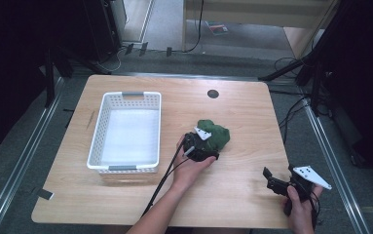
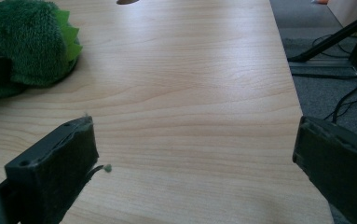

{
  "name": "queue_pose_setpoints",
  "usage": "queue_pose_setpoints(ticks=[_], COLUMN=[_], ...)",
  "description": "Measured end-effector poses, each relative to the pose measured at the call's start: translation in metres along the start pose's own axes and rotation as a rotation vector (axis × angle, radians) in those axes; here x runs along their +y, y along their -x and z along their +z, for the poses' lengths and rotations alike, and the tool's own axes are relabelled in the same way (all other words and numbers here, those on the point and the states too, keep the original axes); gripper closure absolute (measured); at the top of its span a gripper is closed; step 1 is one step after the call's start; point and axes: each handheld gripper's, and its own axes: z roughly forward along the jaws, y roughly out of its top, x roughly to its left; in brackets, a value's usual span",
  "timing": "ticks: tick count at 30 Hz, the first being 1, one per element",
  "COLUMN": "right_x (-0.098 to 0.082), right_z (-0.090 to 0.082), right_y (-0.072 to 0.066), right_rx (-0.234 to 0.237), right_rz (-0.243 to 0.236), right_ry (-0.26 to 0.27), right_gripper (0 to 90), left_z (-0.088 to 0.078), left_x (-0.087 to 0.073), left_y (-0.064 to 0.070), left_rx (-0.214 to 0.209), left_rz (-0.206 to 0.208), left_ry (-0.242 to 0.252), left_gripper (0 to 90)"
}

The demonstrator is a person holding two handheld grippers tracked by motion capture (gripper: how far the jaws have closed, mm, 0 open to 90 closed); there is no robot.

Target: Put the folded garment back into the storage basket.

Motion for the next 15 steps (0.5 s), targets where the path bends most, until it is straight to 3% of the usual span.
queue_pose_setpoints(ticks=[6, 12, 15], right_x=[0.0001, 0.0, 0.0], right_z=[0.0002, 0.0001, 0.0001], right_y=[-0.0001, 0.0, 0.0], right_rx=[-0.001, 0.001, 0.002], right_rz=[-0.005, -0.001, -0.002], right_ry=[-0.002, -0.001, 0.0], right_gripper=[0.0, 0.0, 0.0], left_z=[-0.0009, -0.005, -0.0069], left_x=[-0.0015, -0.0016, -0.0014], left_y=[-0.0033, -0.0058, -0.0057], left_rx=[0.003, -0.007, -0.016], left_rz=[-0.015, -0.008, 0.003], left_ry=[-0.003, 0.022, 0.024], left_gripper=[39.3, 55.9, 59.8])
